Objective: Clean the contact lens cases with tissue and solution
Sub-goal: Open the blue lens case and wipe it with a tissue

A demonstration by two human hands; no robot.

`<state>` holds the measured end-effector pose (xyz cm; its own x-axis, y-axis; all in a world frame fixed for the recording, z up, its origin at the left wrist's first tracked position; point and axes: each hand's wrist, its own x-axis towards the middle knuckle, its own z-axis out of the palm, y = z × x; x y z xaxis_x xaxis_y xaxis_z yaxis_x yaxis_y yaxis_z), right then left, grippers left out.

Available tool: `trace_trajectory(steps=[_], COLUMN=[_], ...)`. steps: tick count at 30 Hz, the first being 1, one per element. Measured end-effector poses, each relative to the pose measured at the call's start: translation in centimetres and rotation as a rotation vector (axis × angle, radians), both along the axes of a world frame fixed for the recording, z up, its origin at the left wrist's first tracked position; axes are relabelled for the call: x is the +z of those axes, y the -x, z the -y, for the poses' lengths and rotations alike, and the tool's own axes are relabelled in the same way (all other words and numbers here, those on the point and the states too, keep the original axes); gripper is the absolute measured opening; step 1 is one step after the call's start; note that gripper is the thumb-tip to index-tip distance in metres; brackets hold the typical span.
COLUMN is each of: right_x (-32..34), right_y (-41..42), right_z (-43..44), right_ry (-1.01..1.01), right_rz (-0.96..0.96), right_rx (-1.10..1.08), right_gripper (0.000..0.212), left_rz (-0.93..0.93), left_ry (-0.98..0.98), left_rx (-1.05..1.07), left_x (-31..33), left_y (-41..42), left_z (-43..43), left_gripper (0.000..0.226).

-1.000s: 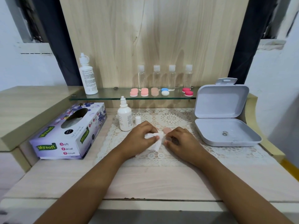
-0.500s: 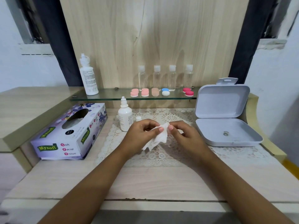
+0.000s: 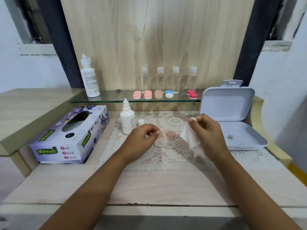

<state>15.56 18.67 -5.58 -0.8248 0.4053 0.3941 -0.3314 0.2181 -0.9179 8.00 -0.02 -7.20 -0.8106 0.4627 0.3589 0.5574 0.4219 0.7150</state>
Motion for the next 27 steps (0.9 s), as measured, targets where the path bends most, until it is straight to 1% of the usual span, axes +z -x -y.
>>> trace_trajectory(steps=[2,4,5,7,10,13,15,17,21,27], right_x=[-0.6,-1.3,-1.6,-2.1,-2.2,-2.4,-2.6,-2.7,-2.7,-2.2], right_y=[0.2,0.5,0.6,1.0,1.2,1.2,1.2,1.1,0.7,0.8], right_z=[0.4,0.9,1.2,1.3,1.3,1.3,1.2,1.1,1.2,1.4], right_ry=[-0.266,-0.557,-0.665,-0.781,-0.849,-0.907,-0.949,-0.994,-1.056,-1.146], right_rz=[0.053,0.096,0.097,0.078,0.068,0.093,0.115,0.144,0.186,0.269], right_rx=[-0.034,-0.060,-0.059,-0.031,0.003,0.023,0.029,0.041,0.053,0.057], right_gripper=[0.024,0.022,0.020,0.012,0.013,0.017,0.025,0.028,0.033,0.030], left_rz=[-0.052,-0.057,-0.064,-0.093,-0.090,-0.086,-0.078,-0.075,-0.094,-0.100], left_ry=[0.116,0.217,0.264,0.333,0.331,0.306,0.301,0.298,0.318,0.305], left_rx=[-0.025,-0.044,-0.048,-0.053,-0.063,-0.054,-0.046,-0.050,-0.064,-0.074], left_x=[-0.2,-0.4,-0.5,-0.7,-1.0,-1.1,-1.2,-1.3,-1.6,-1.6], left_y=[-0.1,0.0,0.1,0.6,0.8,0.8,0.9,1.1,1.2,1.2], left_z=[0.1,0.2,0.2,0.1,0.1,-0.1,-0.2,-0.2,-0.1,-0.1], left_gripper=[0.018,0.028,0.032,0.033,0.034,0.042,0.049,0.053,0.049,0.042])
